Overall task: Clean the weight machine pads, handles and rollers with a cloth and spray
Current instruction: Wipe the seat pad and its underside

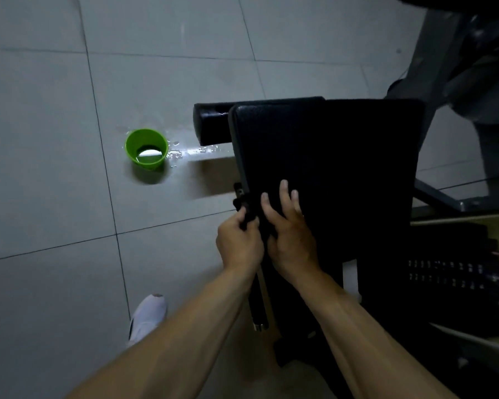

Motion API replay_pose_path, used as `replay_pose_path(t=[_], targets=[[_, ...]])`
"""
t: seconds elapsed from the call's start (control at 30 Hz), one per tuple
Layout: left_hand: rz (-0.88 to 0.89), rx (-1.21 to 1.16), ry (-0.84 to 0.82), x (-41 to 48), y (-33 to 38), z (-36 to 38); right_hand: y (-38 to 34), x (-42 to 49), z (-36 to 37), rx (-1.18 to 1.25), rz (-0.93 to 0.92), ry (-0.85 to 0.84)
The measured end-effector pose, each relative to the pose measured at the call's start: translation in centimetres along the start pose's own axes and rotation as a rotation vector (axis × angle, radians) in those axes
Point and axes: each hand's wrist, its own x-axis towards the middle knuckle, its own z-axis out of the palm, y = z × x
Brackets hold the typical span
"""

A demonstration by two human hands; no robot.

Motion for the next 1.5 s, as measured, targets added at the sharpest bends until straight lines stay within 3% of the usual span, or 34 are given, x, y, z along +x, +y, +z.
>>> replay_pose_path(t=[0.1,0.23,0.3,0.43,0.6,0.73,0.9,1.1,1.3,1.4,1.5], targets=[[-0.057,-0.076,0.069,2.6,1.6,0.0,0.5,-0.1,-0.2,0.023,-0.021,-0.009],[0.041,-0.178,0.153,7.7,6.8,-1.1,0.4,-0.1,-0.3,0.008,-0.015,-0.002],[0.08,-0.214,0.138,8.7,7.9,-1.2,-0.4,-0.1,-0.5,0.046,0.033,0.025],[0.125,-0.152,0.014,5.8,4.5,-1.1,-2.9,4.2,-3.5,0.087,0.057,0.232],[0.016,-0.206,-0.008,5.3,3.0,0.0,-4.8,9.9,-6.1,0.081,0.053,0.051],[0.028,-0.362,0.067,12.3,8.0,-0.6,-4.4,9.1,-5.1,-0.008,0.044,0.06],[0.171,-0.231,0.055,13.9,12.1,-1.6,-4.6,9.4,-4.9,-0.026,0.068,0.046],[0.028,-0.219,0.03,8.2,7.5,-1.0,-5.7,9.8,-5.5,-0.055,0.121,-0.023],[0.041,-0.208,0.036,12.8,12.9,-2.6,-6.3,10.1,-7.3,-0.036,0.152,-0.09],[0.159,-0.018,-0.122,15.8,15.3,-4.3,-7.4,10.8,-8.0,0.046,0.259,-0.072],[0.304,0.197,-0.306,16.8,14.9,-5.9,-9.4,12.4,-9.0,0.195,0.479,0.14]])
